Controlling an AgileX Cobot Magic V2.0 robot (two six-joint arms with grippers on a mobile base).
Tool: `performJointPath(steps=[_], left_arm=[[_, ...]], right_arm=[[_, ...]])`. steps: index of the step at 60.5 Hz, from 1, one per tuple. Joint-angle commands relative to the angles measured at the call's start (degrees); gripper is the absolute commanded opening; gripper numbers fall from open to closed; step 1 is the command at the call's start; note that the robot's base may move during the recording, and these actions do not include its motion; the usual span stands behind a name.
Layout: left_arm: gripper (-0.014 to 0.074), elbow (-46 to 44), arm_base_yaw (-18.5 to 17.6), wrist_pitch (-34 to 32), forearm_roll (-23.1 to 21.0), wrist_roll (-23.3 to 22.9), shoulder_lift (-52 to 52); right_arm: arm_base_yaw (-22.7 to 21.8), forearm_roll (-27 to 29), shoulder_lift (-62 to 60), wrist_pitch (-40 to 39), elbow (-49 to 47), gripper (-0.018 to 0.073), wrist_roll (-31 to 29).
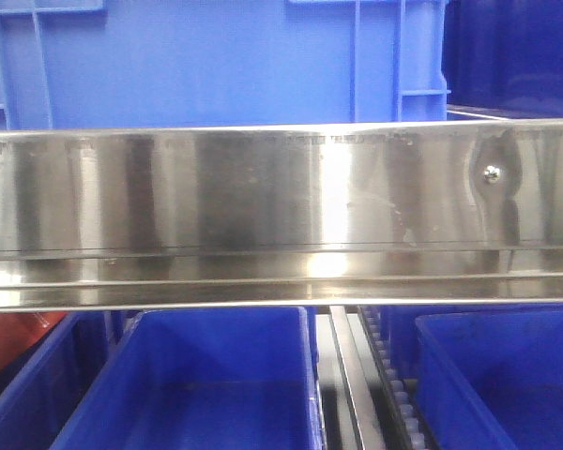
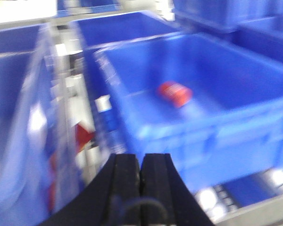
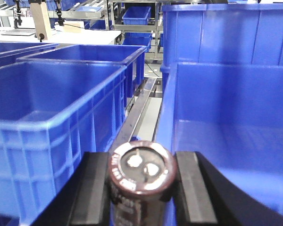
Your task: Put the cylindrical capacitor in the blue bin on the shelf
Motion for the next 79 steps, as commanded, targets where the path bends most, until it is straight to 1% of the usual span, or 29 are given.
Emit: performJointPath(steps=[1,5,7,11,21,33,40,46,52,63,66,69,70,72,73,76,77,79], left_arm=[[-0.0111,4.94,1.31,-0.38,0.43,-0.69,-4.8],[-0.0111,7.94,1.86,-0.38,0.49,-0.69,-8.12],[-0.0111,9.16,2.13,-0.38,0.31,-0.69,-9.25],[-0.0111,11.52,2.23,-0.38,0.0,-0.69,-11.43],[-0.0111,15.72,2.23,-0.38,-0.13,-0.69,-14.52],[-0.0111,15.83,2.23,-1.76,-0.13,-0.69,-14.52],[-0.0111,15.83,2.23,-3.05,-0.13,-0.69,-14.52],[-0.0111,15.83,2.23,-3.18,-0.13,-0.69,-14.52],[-0.0111,15.83,2.23,-3.18,-0.13,-0.69,-14.52],[-0.0111,15.83,2.23,-3.18,-0.13,-0.69,-14.52],[-0.0111,15.83,2.23,-3.18,-0.13,-0.69,-14.52],[-0.0111,15.83,2.23,-3.18,-0.13,-0.69,-14.52],[-0.0111,15.83,2.23,-3.18,-0.13,-0.69,-14.52],[-0.0111,15.83,2.23,-3.18,-0.13,-0.69,-14.52],[-0.0111,15.83,2.23,-3.18,-0.13,-0.69,-14.52],[-0.0111,15.83,2.23,-3.18,-0.13,-0.69,-14.52],[-0.0111,15.83,2.23,-3.18,-0.13,-0.69,-14.52],[-0.0111,15.83,2.23,-3.18,-0.13,-0.69,-14.52]], right_arm=[[0.17,2.96,4.27,-2.54,-4.53,-0.0148,-4.83],[0.65,6.15,8.38,-2.54,-8.07,-0.0148,-8.57],[1.18,7.36,10.08,-2.38,-9.75,-0.0148,-9.05],[3.0,7.92,14.26,-1.49,-14.25,-0.0148,-9.17],[10.69,8.01,26.55,2.6,-25.9,-0.0148,-9.3],[20.83,7.69,41.61,4.19,-38.77,-0.0148,-9.6],[24.76,7.19,51.22,4.89,-44.58,-0.0148,-9.6],[26.14,7.19,57.79,5.03,-48.07,-0.0148,-9.6],[26.29,7.19,63.47,5.03,-50.83,-0.0148,-9.6],[26.16,7.19,68.71,4.72,-52.73,-0.0143,-9.6],[26.06,7.19,69.23,4.72,-52.75,-0.0092,-9.6],[25.95,7.19,69.51,4.84,-52.75,0.0004,-9.6],[25.95,7.19,69.51,4.84,-52.75,0.006,-9.6],[25.95,7.19,69.64,4.92,-52.75,0.0141,-9.6],[25.82,7.19,69.64,4.92,-52.75,0.0209,-9.6],[25.72,7.19,69.64,4.81,-52.75,0.0349,-9.48],[25.68,7.19,69.64,4.69,-52.75,0.0414,-9.48],[25.59,7.19,69.64,4.59,-52.75,0.0509,-9.48]])
